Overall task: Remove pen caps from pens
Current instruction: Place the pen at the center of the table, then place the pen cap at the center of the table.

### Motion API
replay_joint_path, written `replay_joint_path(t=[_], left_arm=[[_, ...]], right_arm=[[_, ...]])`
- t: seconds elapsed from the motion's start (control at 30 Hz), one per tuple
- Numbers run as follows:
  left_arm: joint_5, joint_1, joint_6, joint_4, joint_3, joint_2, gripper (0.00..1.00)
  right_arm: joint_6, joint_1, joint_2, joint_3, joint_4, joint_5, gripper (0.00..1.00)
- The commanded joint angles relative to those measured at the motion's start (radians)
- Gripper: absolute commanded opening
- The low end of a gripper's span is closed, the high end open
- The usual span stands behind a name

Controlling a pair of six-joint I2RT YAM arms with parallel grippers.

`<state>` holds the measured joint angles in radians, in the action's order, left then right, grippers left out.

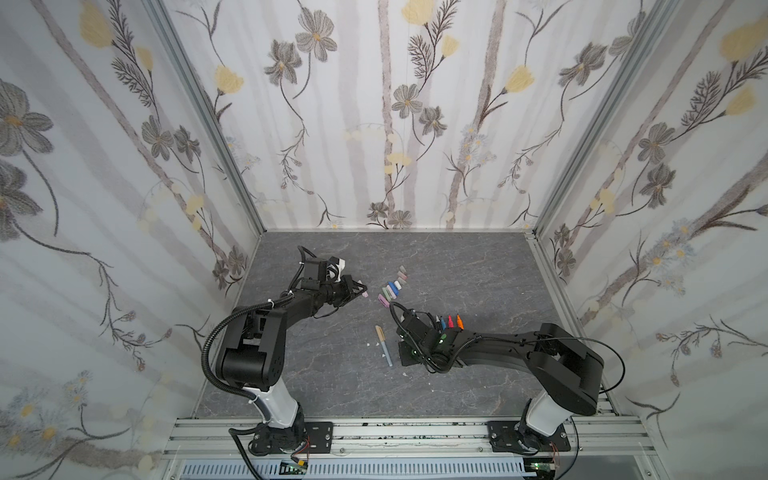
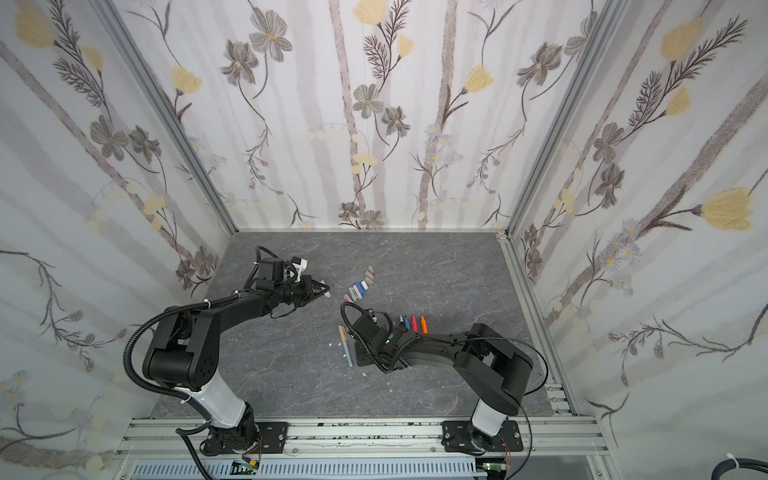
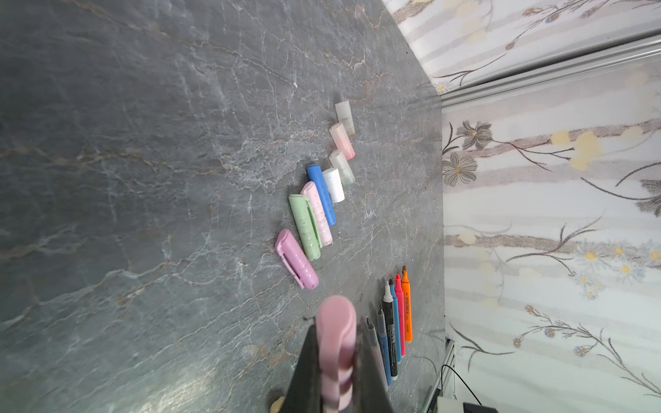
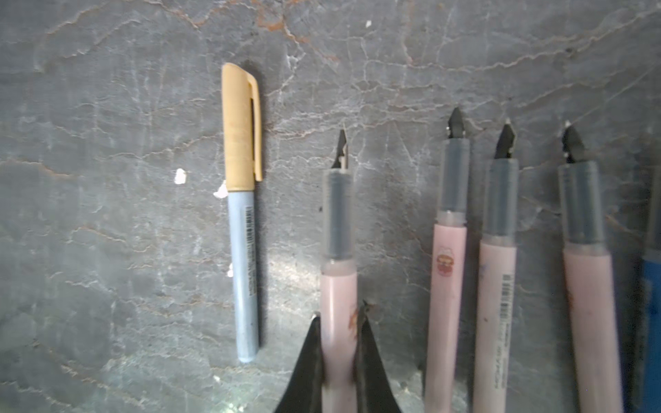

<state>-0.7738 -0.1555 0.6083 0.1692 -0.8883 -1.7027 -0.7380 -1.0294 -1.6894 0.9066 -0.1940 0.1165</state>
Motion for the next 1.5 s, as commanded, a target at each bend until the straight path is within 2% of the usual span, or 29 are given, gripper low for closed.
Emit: replay_joint_path(t=[0.0,0.37,0.5,0.87,1.2,1.47], left_arm=[[-0.005,0.002,-0.009,0.038,0.027,0.009,0.0],[-0.018,-0.004,0.026,0.132,0.123,-0.011,0.0],[-0.018,-0.02,0.03,0.146,0.124,-0.031,0.0],[-0.008,-0.109,0.065,0.203,0.094,-0.128,0.0],[0.003,-0.125,0.079,0.23,0.049,-0.215,0.0],[0.016,-0.124,0.076,0.212,-0.026,-0.275,0.08]], right_arm=[[-0.024,-0.006,-0.009,0.018,-0.057,0.062,0.07],[-0.011,-0.007,-0.051,0.059,-0.117,0.125,0.22],[-0.005,-0.007,-0.052,0.068,-0.126,0.136,0.24],[0.022,-0.005,-0.029,0.116,-0.176,0.207,0.24],[0.052,0.025,0.063,0.114,-0.191,0.257,0.24],[0.066,0.051,0.127,0.081,-0.183,0.246,0.24]])
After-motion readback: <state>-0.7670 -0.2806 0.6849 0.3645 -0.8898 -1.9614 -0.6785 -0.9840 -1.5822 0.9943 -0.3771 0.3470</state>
